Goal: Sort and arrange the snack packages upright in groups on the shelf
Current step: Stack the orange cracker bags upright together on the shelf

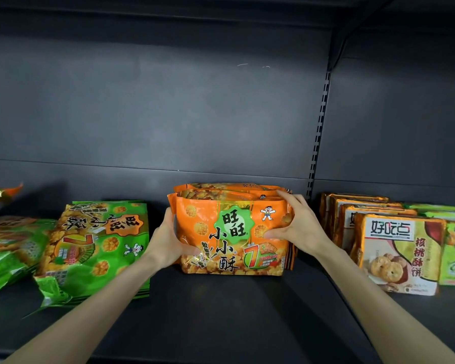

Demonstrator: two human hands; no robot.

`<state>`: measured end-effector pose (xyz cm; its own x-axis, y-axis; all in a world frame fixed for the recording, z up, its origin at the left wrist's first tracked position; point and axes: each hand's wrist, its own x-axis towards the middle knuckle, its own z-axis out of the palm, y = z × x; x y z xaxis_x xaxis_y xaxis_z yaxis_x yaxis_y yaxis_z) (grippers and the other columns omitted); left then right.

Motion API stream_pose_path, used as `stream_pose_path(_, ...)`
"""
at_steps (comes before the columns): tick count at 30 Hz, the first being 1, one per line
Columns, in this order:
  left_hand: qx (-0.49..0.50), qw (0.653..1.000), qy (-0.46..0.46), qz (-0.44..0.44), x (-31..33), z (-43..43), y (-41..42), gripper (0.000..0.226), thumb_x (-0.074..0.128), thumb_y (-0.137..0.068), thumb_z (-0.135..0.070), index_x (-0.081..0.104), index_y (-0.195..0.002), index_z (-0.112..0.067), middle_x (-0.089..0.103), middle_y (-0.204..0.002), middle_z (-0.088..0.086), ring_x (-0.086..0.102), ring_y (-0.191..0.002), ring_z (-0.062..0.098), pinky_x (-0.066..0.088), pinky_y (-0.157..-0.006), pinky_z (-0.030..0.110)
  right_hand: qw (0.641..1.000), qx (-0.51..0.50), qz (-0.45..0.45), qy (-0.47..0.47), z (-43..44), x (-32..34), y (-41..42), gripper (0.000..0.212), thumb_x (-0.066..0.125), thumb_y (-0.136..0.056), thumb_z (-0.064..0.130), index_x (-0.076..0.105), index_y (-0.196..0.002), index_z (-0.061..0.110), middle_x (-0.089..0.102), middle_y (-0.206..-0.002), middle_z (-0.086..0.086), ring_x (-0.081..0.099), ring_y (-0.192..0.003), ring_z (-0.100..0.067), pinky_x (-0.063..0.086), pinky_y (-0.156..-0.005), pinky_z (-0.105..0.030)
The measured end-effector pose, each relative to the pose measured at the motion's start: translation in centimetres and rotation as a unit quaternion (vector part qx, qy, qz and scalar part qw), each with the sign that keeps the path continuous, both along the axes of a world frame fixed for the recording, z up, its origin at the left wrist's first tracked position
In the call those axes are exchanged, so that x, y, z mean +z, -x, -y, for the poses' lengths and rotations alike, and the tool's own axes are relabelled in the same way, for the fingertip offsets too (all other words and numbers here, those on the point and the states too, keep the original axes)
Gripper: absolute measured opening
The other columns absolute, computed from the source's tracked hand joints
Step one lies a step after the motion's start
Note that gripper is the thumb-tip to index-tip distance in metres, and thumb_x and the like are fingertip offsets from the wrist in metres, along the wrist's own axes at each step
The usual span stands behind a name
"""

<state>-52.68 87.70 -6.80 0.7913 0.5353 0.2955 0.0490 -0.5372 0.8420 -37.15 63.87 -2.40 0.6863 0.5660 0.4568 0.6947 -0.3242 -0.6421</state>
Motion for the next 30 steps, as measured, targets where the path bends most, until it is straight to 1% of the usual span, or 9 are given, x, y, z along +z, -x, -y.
stream_pose_path(3,0.027,0.999,-0.028,-0.016,0.2,0.4,-0.1,0.086,0.089,-0.055,-0.006,0.032,-0.117,-0.023,0.058,-0.121,0.000,0.054,-0.117,0.026,0.045,-0.097,0.041,1.000,-0.012,0.006,0.010,-0.3,-0.2,-0.1,0.094,0.087,-0.062,0.018,0.036,-0.140,0.023,0.033,-0.131,0.004,0.043,-0.124,-0.018,0.048,-0.093,-0.033)
stream_pose_path(6,0.050,0.997,-0.054,-0.030,0.5,0.8,0.1,0.091,0.089,-0.056,-0.009,0.029,-0.124,-0.018,0.056,-0.127,0.005,0.053,-0.119,0.029,0.045,-0.097,0.042,0.999,-0.036,0.016,0.037,-0.3,-0.4,-0.1,0.090,0.087,-0.061,0.024,0.037,-0.137,0.025,0.028,-0.137,0.000,0.041,-0.126,-0.022,0.048,-0.099,-0.041)
stream_pose_path(10,0.080,0.993,-0.079,-0.035,0.5,1.6,0.5,0.134,0.088,-0.058,-0.012,-0.010,-0.148,-0.017,0.045,-0.141,0.008,0.042,-0.131,0.033,0.037,-0.106,0.050,0.988,-0.091,0.075,0.102,-0.2,0.1,0.4,0.093,0.086,-0.061,0.038,0.035,-0.138,0.026,0.011,-0.148,-0.003,0.019,-0.138,-0.028,0.035,-0.108,-0.044)
stream_pose_path(13,0.103,0.988,-0.110,-0.045,0.9,2.4,0.9,0.134,0.086,-0.063,-0.016,-0.019,-0.147,-0.016,0.038,-0.144,0.010,0.039,-0.133,0.032,0.036,-0.108,0.048,0.970,-0.128,0.122,0.165,-0.4,0.9,1.1,0.097,0.083,-0.063,0.045,0.032,-0.141,0.024,0.003,-0.153,-0.008,0.010,-0.141,-0.032,0.026,-0.112,-0.047)
stream_pose_path(17,0.138,0.968,-0.184,-0.100,2.9,2.3,1.5,0.112,0.080,-0.071,-0.027,0.003,-0.149,-0.009,0.032,-0.147,0.013,0.037,-0.133,0.031,0.037,-0.105,0.042,0.948,-0.142,0.145,0.245,-0.4,2.6,2.0,0.094,0.079,-0.068,0.046,0.029,-0.144,0.022,0.011,-0.154,-0.009,0.008,-0.142,-0.035,0.016,-0.114,-0.051)
stream_pose_path(19,0.160,0.952,-0.226,-0.129,4.1,1.8,1.9,0.095,0.077,-0.073,-0.037,0.023,-0.146,-0.010,0.041,-0.140,0.013,0.042,-0.128,0.032,0.041,-0.101,0.044,0.944,-0.130,0.144,0.266,-0.3,3.6,2.4,0.092,0.079,-0.069,0.043,0.031,-0.144,0.021,0.022,-0.151,-0.009,0.014,-0.140,-0.034,0.018,-0.113,-0.051)
stream_pose_path(22,0.159,0.933,-0.281,-0.159,6.4,1.4,3.2,0.054,0.069,-0.073,-0.054,0.058,-0.112,-0.018,0.062,-0.114,0.007,0.056,-0.109,0.030,0.049,-0.091,0.043,0.945,-0.102,0.145,0.276,-0.4,5.3,3.5,0.085,0.078,-0.071,0.040,0.037,-0.142,0.020,0.032,-0.147,-0.009,0.024,-0.136,-0.033,0.025,-0.110,-0.048)
stream_pose_path(24,0.161,0.917,-0.315,-0.184,8.0,1.3,4.3,0.049,0.065,-0.073,-0.059,0.063,-0.104,-0.021,0.066,-0.111,0.002,0.057,-0.109,0.028,0.047,-0.091,0.040,0.949,-0.075,0.149,0.267,-0.7,6.3,4.2,0.076,0.077,-0.073,0.038,0.043,-0.139,0.018,0.038,-0.143,-0.009,0.032,-0.133,-0.032,0.030,-0.108,-0.046)
stream_pose_path(30,0.156,0.895,-0.367,-0.201,12.2,1.8,8.4,0.066,0.064,-0.076,-0.057,0.050,-0.130,-0.021,0.055,-0.133,0.004,0.049,-0.124,0.027,0.040,-0.101,0.038,0.957,0.006,0.180,0.227,-2.3,8.6,7.2,0.059,0.071,-0.080,0.033,0.050,-0.132,0.013,0.047,-0.135,-0.010,0.043,-0.126,-0.027,0.040,-0.103,-0.039)
